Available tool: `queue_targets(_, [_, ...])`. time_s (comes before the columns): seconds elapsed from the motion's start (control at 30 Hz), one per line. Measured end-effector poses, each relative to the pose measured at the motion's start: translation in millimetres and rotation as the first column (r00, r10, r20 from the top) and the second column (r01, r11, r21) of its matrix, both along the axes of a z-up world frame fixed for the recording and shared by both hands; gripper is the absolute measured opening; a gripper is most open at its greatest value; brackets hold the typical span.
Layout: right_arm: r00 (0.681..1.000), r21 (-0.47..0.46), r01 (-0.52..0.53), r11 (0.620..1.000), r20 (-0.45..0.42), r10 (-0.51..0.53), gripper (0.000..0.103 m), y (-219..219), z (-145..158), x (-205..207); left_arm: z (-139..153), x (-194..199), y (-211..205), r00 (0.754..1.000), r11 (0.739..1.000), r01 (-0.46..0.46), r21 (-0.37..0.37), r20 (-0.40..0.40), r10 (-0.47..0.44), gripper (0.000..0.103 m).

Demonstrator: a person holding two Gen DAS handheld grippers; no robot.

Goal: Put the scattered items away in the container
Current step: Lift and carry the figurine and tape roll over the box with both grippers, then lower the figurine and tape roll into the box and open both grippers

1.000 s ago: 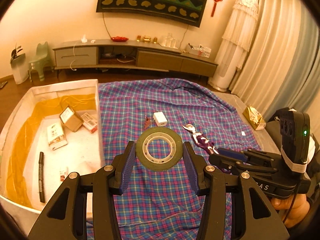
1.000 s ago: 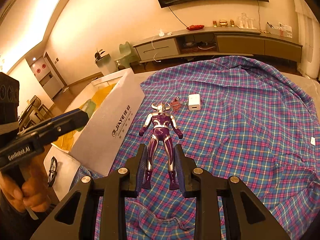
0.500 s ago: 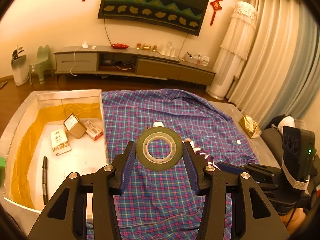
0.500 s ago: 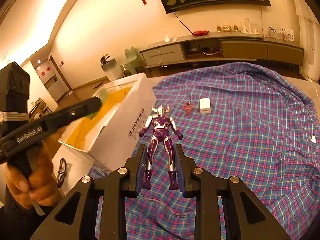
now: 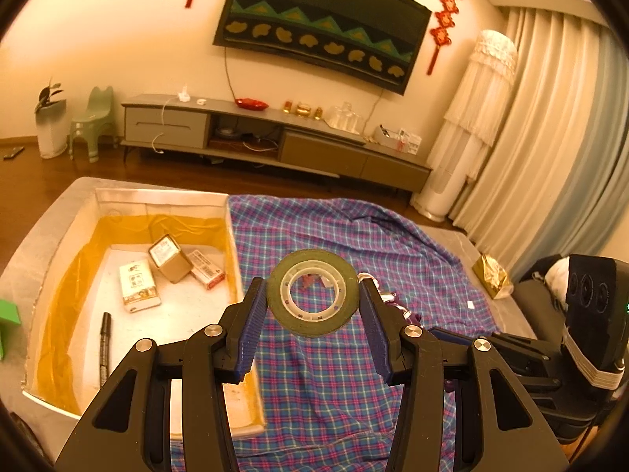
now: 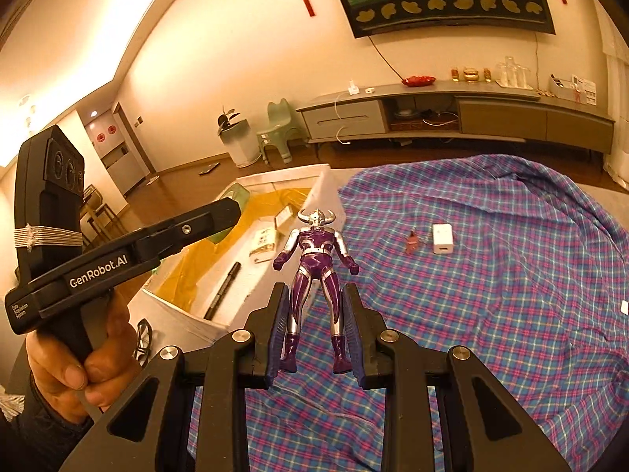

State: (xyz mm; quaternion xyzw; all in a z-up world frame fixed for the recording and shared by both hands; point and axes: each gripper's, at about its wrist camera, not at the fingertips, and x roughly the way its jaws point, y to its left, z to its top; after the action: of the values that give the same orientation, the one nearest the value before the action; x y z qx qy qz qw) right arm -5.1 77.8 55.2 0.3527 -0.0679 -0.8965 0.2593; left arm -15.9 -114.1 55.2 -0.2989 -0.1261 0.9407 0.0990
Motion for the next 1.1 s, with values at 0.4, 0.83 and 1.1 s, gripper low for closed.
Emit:
queue_targets(0.4, [0.999,0.044,-0.041,0.998,-0.013,0.042,0.029,-36,12,-5,0,-1,-47,0.997,0.995,-0.073,0.067,-0.015,0.074,0.049])
queue_targets(0.83, [0.996,0.077,-0.088,0.993,-0.025,0.09,0.029,-84,19,-23,-8,-6,-93,0.99,0.981,-0.138,0.138,-0.012,0.141,0.049])
queue_targets(1.1, [0.993,0.096,-0.117,0.988,-0.018,0.119,0.029,-109,18,-39,-16,-11,-116,0.984,0.971,-0.177,0.16,0.01,0.178,0.049])
